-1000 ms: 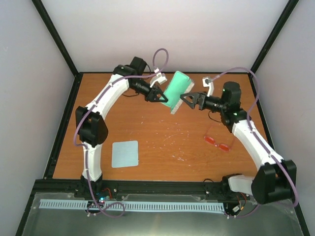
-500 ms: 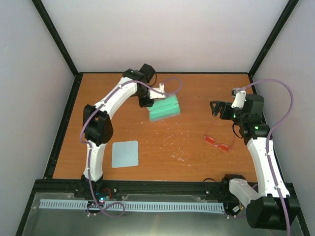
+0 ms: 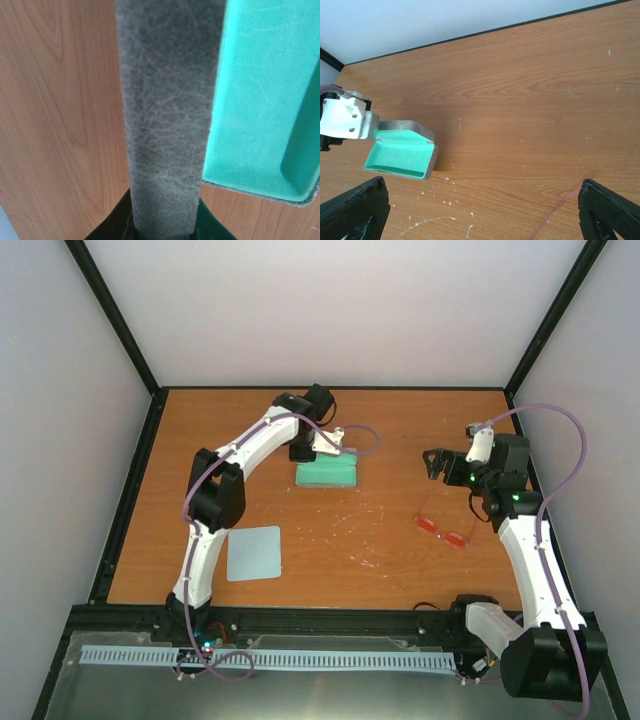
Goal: Organize the sunglasses
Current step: Place the sunglasses case at the center of the board.
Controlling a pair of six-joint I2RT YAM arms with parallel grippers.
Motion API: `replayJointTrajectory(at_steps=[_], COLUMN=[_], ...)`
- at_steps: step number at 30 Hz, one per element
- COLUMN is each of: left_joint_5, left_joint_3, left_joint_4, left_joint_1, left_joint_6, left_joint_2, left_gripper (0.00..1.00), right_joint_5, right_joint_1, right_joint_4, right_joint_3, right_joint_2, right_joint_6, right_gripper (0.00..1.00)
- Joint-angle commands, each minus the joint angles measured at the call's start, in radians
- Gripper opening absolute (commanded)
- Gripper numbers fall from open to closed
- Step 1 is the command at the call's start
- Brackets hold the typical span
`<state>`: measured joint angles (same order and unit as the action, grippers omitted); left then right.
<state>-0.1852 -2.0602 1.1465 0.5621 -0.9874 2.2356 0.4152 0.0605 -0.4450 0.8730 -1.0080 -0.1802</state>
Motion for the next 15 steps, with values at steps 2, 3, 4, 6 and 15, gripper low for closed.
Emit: replayJointTrajectory(at_steps=[2,3,4,6,15], left_joint_5=[-0.025,-0.023,-0.023,-0.022,-0.029], left_joint_3=[-0.028,-0.021,-0.014,-0.007,0.048], left_joint_4=[-0.071,-0.082,-0.093,-0.109,-0.142], left_joint_1=[0.024,0.024,0.024,0.024,0.024], left_joint_6=[-0.079,-0.087,-0.094,-0.103,-0.083], left_joint_2=[0.032,0.034,0.037,0.044,0.061], left_gripper=[0.0,0.0,0.0,0.0,0.0], right_joint_5=[0.027,0.029,0.033,0.041,0.057], right_joint_1=[0.005,0.005,0.005,0.005,0.005], right_joint_4=[0.02,0.022,0.022,0.023,0.02], right_joint_3=[-0.028,-0.03,-0.032,-0.033,-0.037], right_joint_2=[0.018,0.02,0.021,0.021,0.017], right_joint_6=[0.002,-0.001,-0.003,-0.006,-0.01], right_gripper=[1.0,1.0,1.0,1.0,1.0])
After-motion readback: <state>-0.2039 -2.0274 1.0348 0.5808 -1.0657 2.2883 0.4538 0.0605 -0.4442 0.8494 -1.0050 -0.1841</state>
